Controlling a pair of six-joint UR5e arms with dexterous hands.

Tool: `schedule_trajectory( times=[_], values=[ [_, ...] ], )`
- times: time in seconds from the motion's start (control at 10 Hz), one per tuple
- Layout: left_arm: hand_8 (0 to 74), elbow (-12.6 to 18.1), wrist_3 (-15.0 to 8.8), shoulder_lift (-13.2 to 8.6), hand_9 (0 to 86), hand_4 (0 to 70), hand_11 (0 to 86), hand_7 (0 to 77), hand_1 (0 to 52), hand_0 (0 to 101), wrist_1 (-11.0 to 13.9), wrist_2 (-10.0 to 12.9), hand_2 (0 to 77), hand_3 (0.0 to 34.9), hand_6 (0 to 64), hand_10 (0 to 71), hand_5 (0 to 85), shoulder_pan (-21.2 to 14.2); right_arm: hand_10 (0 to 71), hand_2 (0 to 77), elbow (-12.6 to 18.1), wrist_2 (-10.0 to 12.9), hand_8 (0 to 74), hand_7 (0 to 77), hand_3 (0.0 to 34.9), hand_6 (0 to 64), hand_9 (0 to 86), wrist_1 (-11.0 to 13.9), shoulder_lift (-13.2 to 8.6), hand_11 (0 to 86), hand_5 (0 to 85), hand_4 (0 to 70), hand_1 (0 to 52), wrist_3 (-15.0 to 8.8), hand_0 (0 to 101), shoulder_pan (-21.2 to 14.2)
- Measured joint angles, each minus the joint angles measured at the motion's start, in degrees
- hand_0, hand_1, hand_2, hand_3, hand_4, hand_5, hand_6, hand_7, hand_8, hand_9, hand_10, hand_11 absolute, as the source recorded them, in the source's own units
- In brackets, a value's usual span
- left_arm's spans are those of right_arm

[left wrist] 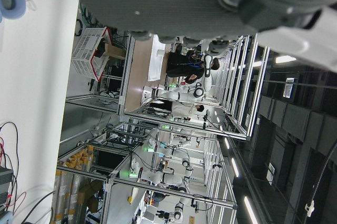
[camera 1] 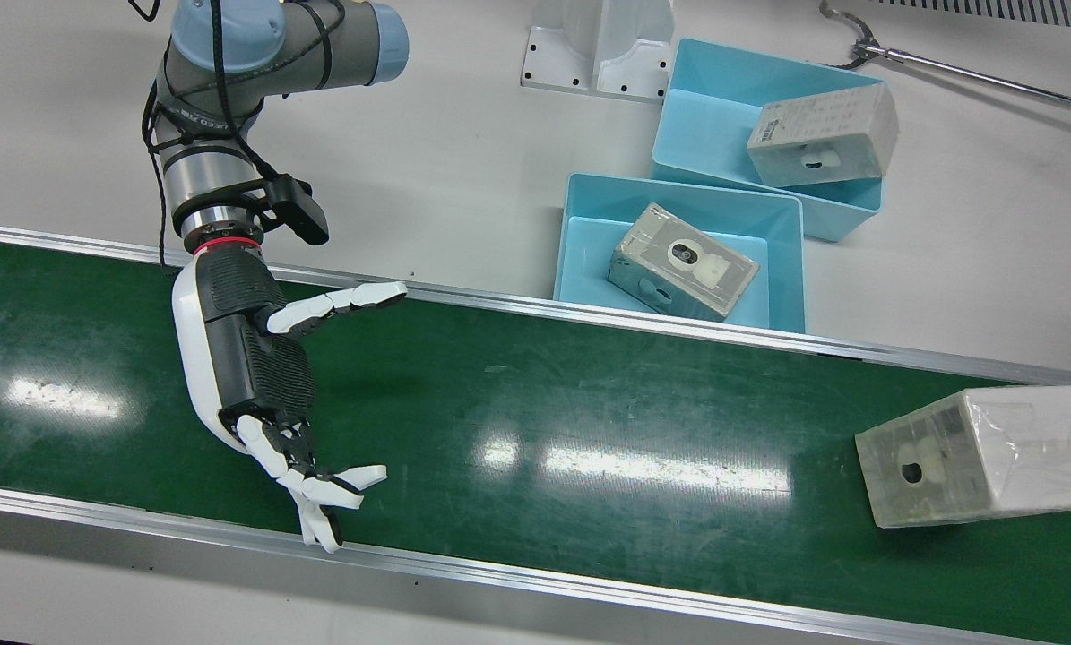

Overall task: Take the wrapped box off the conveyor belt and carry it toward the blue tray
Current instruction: 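Move the right hand along the belt toward the approaching wrapped white box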

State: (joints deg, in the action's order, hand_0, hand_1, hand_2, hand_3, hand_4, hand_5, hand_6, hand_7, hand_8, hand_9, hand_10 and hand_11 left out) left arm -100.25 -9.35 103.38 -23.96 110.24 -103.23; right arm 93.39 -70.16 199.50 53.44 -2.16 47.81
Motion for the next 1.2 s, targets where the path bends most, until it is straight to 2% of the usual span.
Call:
schedule_trajectory(
  times=[0.3,0.4,0.9,1.0,1.2],
  values=[
    [0.5,0.0,0.0,0.0,0.5,0.0,0.5,0.5,0.0,0,0.0,0.0,1.1,0.0,0.5,0.5,0.5,0.0,1.1,8.7,-0.9,-0.1,6.0,31.6,0.0,15.3,9.8,-0.1,-0.4,3.3,19.6,16.4,13.6,0.0,49,-0.2],
    [0.5,0.0,0.0,0.0,0.5,0.0,0.5,0.5,0.0,0,0.0,0.0,1.1,0.0,0.5,0.5,1.1,0.0,0.5,10.9,-1.0,-0.2,6.0,29.5,0.0,14.2,8.2,-0.1,-0.4,4.4,19.6,16.4,21.8,-0.1,54,-0.4],
    [0.5,0.0,0.0,0.0,0.5,0.0,0.5,0.5,0.0,0,0.0,0.0,1.1,0.0,0.5,0.5,1.1,0.0,0.5,10.9,-1.0,-0.4,6.0,28.4,0.0,13.1,8.2,-2.4,-0.3,3.3,19.1,16.4,16.9,-2.9,51,-0.9],
    [0.5,0.0,0.0,0.0,0.5,0.0,0.5,0.5,0.0,0,0.0,0.0,1.1,0.0,0.5,0.5,1.1,0.0,0.5,10.4,-1.0,-0.4,6.0,27.3,0.0,13.1,8.2,-2.5,-0.2,3.3,17.5,15.3,15.3,-3.4,50,-1.0],
    [0.5,0.0,0.0,0.0,0.5,0.0,0.5,0.5,0.0,0,0.0,0.0,0.5,0.0,0.5,0.0,0.5,0.0,0.5,10.4,-1.1,-0.3,6.0,24.5,0.0,12.5,8.2,-2.6,-0.3,3.3,17.5,12.5,15.3,-3.9,50,-1.4]
  ],
)
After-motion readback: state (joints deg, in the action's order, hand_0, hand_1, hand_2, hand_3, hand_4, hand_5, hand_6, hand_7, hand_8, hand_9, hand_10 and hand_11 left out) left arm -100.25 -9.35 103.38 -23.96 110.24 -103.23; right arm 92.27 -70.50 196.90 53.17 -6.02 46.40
